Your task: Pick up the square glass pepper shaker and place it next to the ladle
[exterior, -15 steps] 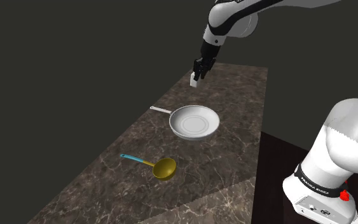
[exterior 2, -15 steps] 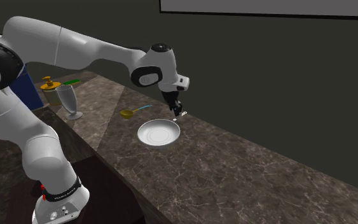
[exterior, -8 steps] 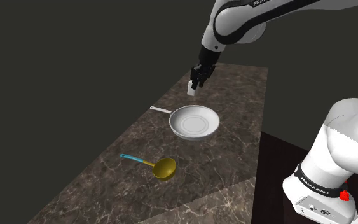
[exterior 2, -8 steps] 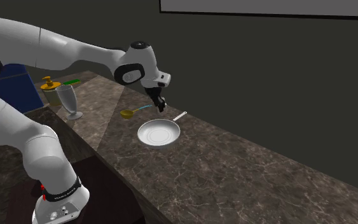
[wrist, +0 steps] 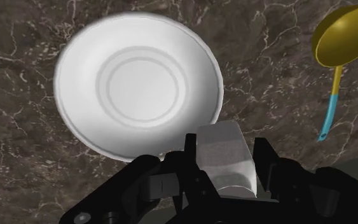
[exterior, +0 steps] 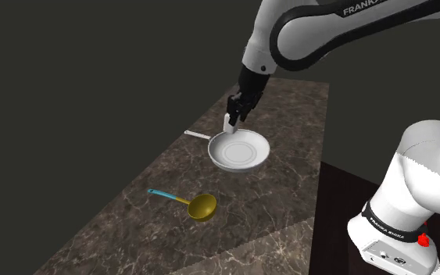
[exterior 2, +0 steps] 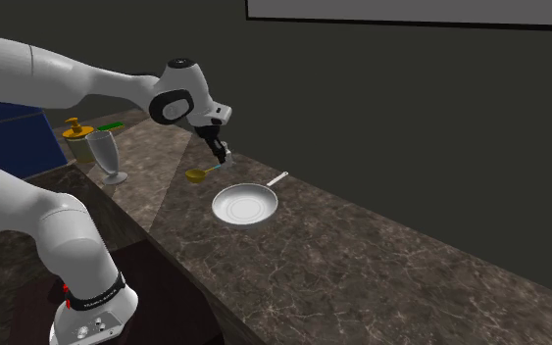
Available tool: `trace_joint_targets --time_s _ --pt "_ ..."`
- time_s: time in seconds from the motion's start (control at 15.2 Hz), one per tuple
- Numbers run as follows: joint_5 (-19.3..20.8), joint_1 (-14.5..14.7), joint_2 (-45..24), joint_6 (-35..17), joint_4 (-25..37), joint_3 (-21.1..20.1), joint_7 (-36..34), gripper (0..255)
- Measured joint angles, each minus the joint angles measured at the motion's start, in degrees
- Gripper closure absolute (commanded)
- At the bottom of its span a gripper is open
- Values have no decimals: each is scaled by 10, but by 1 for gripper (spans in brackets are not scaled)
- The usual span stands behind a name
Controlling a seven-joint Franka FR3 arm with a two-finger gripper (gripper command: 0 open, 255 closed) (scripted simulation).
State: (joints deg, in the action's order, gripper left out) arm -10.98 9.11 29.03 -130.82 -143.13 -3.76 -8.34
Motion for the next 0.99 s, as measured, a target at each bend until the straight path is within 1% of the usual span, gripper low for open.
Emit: trace_joint_targets --time_s 0.26,0.79,0.99 --pt "-10 20 30 -2 -24 -46 -56 255" --pt "-30 59 42 -8 -27 -147 -178 255" --pt "-35 70 35 -7 -11 -191 -230 255"
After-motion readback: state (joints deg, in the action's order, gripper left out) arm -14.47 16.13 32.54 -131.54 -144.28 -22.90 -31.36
